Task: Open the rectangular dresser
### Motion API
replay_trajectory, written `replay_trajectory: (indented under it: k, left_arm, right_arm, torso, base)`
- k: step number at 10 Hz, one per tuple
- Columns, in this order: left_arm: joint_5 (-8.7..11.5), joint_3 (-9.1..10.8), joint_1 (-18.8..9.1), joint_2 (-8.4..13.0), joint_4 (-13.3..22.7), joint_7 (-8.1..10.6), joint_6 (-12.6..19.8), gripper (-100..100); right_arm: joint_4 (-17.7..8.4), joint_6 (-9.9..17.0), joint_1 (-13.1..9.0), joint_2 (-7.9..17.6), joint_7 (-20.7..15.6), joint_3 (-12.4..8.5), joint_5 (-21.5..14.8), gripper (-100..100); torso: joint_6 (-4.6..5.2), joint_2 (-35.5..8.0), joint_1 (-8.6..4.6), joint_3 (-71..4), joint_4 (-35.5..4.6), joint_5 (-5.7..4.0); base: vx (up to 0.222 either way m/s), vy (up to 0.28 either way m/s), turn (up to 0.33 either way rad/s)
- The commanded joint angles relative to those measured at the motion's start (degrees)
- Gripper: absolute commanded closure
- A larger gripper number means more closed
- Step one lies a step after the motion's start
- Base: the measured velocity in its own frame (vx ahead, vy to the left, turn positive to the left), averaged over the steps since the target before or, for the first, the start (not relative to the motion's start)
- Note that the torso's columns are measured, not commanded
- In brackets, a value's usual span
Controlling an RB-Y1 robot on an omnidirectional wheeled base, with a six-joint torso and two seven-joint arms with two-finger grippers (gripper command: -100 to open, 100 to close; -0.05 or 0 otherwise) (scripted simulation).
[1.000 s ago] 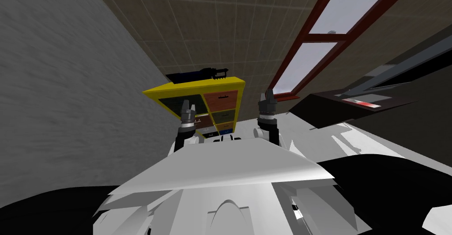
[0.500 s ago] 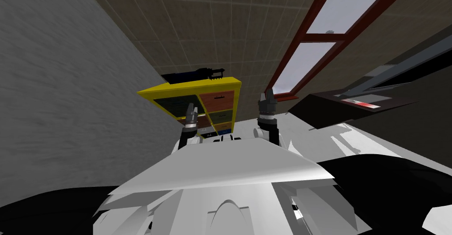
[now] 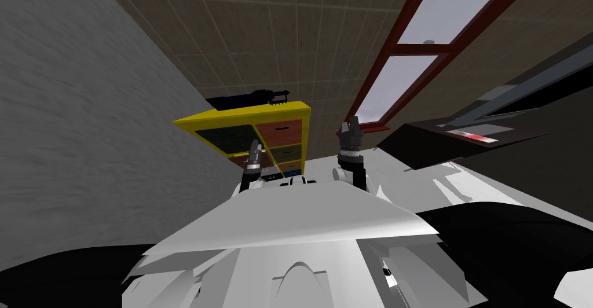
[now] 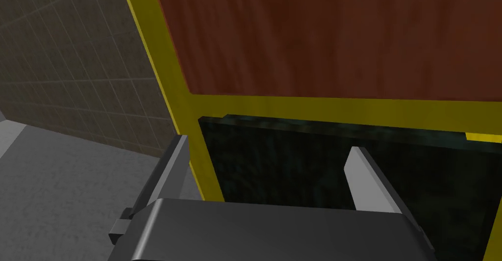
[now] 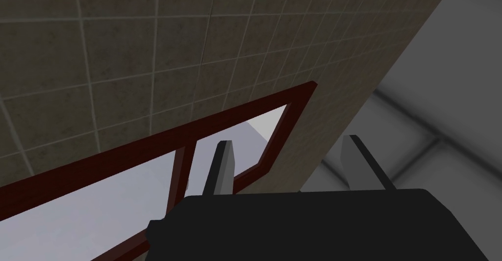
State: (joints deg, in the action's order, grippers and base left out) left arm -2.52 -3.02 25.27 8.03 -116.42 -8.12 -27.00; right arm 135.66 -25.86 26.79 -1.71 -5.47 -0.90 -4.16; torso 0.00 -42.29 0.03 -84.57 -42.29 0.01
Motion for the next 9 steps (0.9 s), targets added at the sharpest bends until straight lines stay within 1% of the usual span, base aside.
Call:
replay_trajectory:
  k: [1,5,6,9]
  left_arm:
    - [-0.20,0.23,-0.50,0.16,3.26,-0.16,-0.98,-100]
    - [-0.52,0.46,-1.20,0.37,7.89,-0.49,-2.58,-100]
    - [-0.69,0.57,-1.56,0.46,10.24,-0.65,-3.40,-100]
    - [-0.96,0.76,-2.15,0.53,14.18,-0.93,-4.78,-100]
  right_arm:
    - [0.00,0.00,0.00,0.00,0.00,0.00,0.00,0]
    - [0.00,0.00,0.00,0.00,0.00,0.00,0.00,0]
    - [0.00,0.00,0.00,0.00,0.00,0.00,0.00,0]
    - [0.00,0.00,0.00,0.00,0.00,0.00,0.00,0]
  torso:
    - [0.00,-0.01,-0.02,0.01,0.00,0.00]
    - [0.00,0.02,-0.02,-0.01,0.01,0.00]
    - [0.00,0.01,-0.02,0.00,0.01,0.00]
    - [0.00,0.01,-0.03,0.00,0.00,-0.01]
  base:
    - [0.002,-0.067,0.005]
    - [0.004,-0.060,0.005]
    - [0.010,-0.084,0.011]
    - [0.002,-0.082,0.004]
